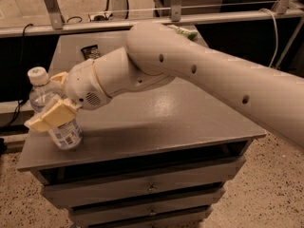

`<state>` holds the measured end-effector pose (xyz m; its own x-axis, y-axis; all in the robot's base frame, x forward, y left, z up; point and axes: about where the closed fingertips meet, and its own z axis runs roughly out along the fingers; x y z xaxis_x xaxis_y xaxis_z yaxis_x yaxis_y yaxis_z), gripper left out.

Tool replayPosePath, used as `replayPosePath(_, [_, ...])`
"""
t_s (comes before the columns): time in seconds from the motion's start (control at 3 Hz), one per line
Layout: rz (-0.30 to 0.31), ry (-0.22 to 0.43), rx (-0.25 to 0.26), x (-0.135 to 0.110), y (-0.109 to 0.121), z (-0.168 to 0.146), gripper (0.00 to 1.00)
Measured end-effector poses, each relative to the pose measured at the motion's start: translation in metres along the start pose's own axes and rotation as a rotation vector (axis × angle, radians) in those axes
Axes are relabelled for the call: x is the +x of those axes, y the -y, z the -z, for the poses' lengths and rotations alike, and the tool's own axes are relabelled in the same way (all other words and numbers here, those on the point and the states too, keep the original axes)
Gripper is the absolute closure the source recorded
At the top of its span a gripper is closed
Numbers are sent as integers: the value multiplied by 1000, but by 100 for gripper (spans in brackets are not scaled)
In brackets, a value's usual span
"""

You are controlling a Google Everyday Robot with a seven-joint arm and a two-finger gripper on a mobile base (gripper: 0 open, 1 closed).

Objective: Knock blue plastic bottle over

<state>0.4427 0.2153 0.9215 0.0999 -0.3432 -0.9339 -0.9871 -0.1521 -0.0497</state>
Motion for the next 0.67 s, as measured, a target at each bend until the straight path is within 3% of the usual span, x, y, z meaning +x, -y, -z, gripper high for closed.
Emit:
replayPosePath(0.33, [30,-96,35,5,17,35,100])
replayPosePath(0.67, [99,-294,80,0,43,92,100])
